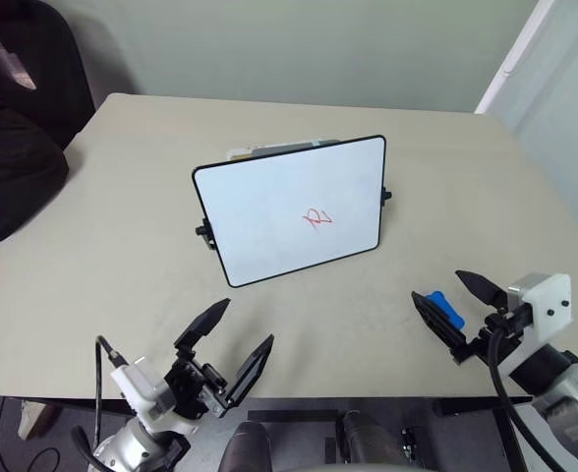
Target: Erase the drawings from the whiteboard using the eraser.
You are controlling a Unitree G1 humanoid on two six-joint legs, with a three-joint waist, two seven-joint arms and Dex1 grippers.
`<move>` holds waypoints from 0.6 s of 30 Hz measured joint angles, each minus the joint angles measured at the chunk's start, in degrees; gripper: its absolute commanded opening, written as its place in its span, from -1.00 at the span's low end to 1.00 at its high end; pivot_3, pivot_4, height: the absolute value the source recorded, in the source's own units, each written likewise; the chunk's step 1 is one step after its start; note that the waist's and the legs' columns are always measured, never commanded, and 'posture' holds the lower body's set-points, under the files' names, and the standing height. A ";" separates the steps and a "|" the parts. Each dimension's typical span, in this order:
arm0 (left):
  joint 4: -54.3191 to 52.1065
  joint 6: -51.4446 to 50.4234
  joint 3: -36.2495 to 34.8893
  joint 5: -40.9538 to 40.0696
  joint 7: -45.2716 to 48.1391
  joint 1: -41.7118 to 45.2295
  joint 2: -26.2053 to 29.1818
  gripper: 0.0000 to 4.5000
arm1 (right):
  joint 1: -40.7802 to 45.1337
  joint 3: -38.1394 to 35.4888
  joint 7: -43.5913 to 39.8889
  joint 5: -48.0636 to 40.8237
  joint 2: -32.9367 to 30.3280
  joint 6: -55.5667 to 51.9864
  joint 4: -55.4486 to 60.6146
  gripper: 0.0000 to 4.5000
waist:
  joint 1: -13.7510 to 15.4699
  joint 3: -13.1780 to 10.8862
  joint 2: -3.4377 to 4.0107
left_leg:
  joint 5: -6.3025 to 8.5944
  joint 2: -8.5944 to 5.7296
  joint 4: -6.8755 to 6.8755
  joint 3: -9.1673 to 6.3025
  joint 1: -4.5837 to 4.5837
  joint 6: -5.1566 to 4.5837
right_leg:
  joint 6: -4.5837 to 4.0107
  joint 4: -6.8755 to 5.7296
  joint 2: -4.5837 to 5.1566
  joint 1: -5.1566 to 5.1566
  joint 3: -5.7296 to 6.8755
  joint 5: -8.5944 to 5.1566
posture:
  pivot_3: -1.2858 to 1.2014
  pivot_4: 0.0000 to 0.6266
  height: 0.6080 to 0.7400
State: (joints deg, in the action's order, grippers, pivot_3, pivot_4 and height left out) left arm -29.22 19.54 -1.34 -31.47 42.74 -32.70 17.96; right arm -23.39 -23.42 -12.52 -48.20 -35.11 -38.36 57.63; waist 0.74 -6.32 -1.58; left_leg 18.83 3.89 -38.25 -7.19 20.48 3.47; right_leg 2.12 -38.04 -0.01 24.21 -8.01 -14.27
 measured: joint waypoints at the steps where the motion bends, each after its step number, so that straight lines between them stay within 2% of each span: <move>1: 0.01 0.00 0.00 0.00 0.02 0.01 0.00 1.00 | -0.02 0.00 0.01 0.00 0.00 0.00 0.00 0.99 | 0.00 0.00 0.00 | 0.00 0.00 0.00 0.00 0.00 0.00 | 0.00 0.00 0.00 0.00 0.00 0.00 | 0.03 -0.52 1.00; 6: 4.07 -0.07 -0.64 -0.58 0.68 2.31 -0.09 1.00 | -1.87 -0.29 -0.52 0.16 -0.01 0.17 -0.09 0.99 | 0.06 0.00 0.00 | 0.00 0.00 0.01 -0.01 0.00 0.00 | 0.00 -0.01 0.00 0.00 0.00 0.00 | 0.03 -0.52 1.00; 18: 7.53 -0.82 -5.56 -2.12 0.66 5.95 0.66 1.00 | 1.80 -0.92 -0.65 -2.47 -2.70 -2.42 -4.92 0.99 | 0.09 0.02 -0.05 | 0.00 0.00 -0.01 -0.01 0.00 0.01 | 0.00 -0.01 0.00 -0.02 0.00 0.00 | 0.03 -0.52 1.00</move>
State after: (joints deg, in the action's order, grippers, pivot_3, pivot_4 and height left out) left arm -21.69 18.71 -6.90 -33.59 43.40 -26.75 18.62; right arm -21.59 -24.34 -13.16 -50.67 -37.81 -40.78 52.71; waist 0.83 -6.29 -1.62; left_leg 18.82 3.89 -38.26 -7.21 20.48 3.47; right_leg 2.12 -38.06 -0.01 24.20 -8.01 -14.27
